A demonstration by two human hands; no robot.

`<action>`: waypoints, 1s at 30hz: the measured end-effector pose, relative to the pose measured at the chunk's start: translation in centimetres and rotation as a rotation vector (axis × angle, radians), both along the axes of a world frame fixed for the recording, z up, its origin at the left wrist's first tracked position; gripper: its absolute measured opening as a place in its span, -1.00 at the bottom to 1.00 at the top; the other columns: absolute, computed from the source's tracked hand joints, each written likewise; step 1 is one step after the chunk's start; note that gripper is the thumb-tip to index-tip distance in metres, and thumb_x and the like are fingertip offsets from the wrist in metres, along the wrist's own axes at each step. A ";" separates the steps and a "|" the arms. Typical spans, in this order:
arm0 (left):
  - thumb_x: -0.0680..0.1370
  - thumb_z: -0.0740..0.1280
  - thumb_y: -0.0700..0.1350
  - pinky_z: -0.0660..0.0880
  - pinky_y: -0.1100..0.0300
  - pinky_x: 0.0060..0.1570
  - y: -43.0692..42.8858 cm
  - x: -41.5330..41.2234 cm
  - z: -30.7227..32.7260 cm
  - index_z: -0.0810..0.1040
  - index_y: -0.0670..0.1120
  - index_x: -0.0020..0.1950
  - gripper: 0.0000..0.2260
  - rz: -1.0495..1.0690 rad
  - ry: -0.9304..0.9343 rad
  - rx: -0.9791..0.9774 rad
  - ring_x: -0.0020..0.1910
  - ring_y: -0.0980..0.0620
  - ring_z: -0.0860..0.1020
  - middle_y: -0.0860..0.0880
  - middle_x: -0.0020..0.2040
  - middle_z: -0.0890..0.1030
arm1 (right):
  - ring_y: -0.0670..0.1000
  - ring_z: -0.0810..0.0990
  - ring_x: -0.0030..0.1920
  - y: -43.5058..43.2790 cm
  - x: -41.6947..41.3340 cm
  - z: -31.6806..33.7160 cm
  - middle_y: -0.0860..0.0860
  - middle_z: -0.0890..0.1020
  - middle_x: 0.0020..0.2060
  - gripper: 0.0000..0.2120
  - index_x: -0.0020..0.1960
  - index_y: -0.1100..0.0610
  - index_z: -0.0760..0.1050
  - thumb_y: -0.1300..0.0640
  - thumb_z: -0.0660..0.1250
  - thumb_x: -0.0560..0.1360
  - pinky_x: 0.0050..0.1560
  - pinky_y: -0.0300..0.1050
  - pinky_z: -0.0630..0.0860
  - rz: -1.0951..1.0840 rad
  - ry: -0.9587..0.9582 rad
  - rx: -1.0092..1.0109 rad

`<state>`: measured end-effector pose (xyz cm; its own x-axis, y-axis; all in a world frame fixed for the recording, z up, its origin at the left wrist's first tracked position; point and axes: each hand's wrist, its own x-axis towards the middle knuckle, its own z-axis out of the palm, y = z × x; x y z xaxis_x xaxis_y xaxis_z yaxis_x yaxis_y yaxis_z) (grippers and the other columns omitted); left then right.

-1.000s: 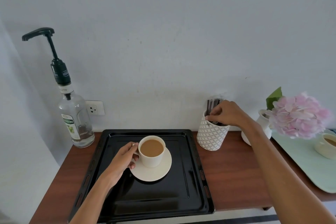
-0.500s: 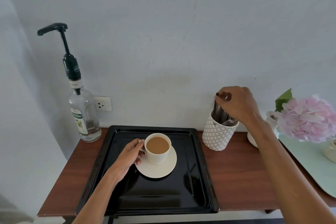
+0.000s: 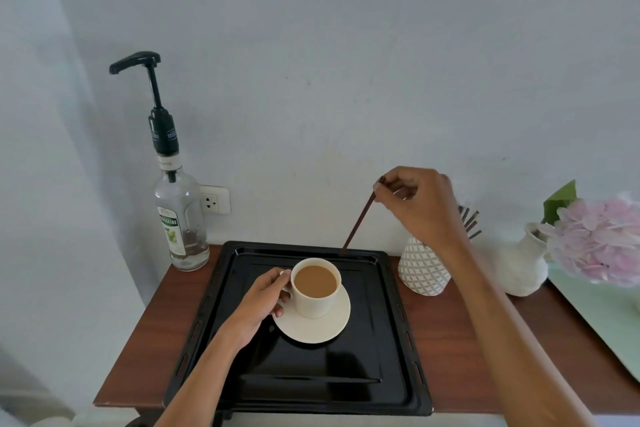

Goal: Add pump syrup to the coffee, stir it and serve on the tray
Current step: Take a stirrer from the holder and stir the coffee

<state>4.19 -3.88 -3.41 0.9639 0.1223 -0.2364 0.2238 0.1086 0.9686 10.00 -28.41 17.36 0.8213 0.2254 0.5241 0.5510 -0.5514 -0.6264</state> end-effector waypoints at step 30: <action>0.66 0.25 0.05 0.37 0.25 -0.41 0.4 0.4 -0.7 0.63 -0.12 -0.06 -0.71 -0.019 0.001 -0.001 -0.34 0.08 0.43 -0.02 -0.24 0.54 | -0.11 0.63 -0.42 5.1 0.2 -10.3 -0.02 0.68 -0.42 -0.69 -0.17 0.10 0.62 0.05 0.25 0.67 -0.20 -0.10 0.62 0.110 0.243 -0.136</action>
